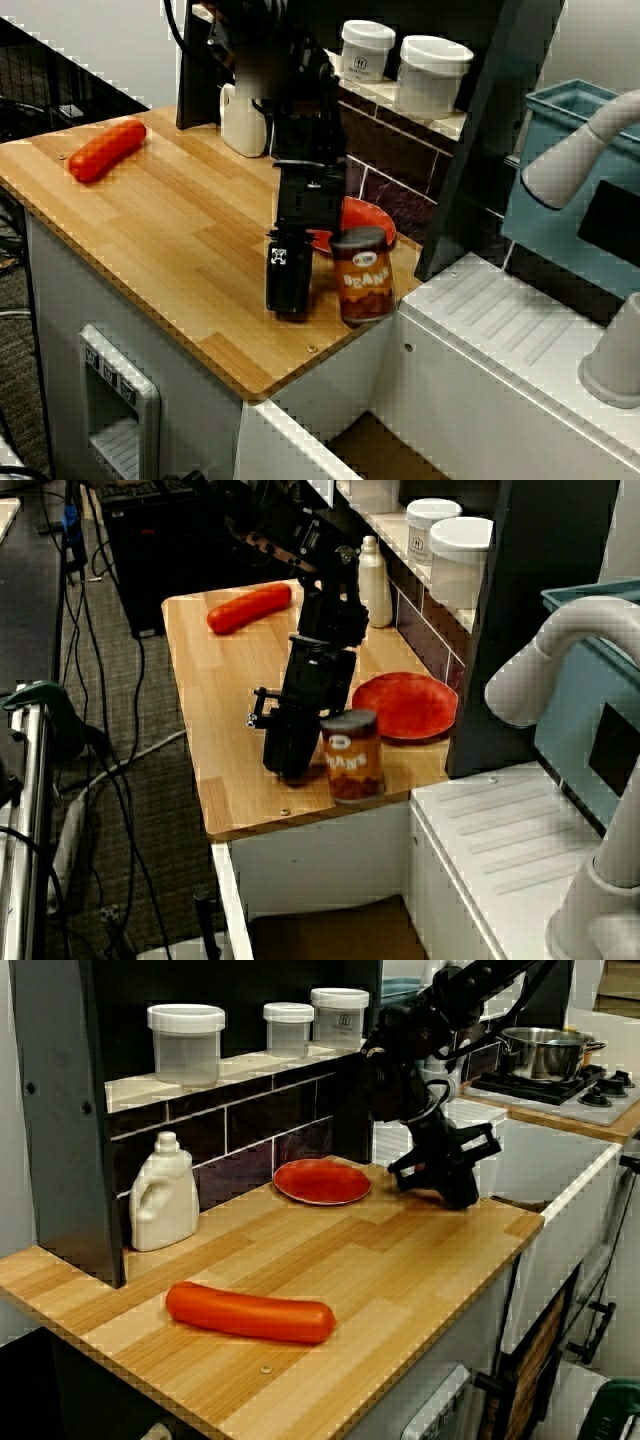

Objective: Push into sink

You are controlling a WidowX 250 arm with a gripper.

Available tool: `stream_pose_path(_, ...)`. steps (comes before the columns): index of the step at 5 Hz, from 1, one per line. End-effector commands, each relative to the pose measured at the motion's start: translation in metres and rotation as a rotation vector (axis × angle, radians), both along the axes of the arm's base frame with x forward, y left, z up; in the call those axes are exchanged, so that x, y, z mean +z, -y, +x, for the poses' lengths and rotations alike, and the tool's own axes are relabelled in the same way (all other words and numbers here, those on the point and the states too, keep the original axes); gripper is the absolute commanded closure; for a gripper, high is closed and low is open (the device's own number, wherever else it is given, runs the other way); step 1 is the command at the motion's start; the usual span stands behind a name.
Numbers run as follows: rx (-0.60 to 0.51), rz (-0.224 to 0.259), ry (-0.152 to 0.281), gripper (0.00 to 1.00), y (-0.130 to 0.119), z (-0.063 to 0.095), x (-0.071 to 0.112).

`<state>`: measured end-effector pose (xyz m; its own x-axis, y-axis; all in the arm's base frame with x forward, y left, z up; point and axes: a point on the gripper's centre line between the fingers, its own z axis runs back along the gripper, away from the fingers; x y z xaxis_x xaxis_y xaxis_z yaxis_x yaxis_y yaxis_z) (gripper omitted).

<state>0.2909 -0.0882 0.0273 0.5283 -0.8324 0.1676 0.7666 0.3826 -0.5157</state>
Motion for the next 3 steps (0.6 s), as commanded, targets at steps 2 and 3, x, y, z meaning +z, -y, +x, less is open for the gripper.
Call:
stream_pose_path(2,-0.092,-0.063,-0.049,1.00,0.027,-0.031,0.028)
stream_pose_path(3,-0.082,-0.057,-0.047,0.73,0.029,-0.038,0.029)
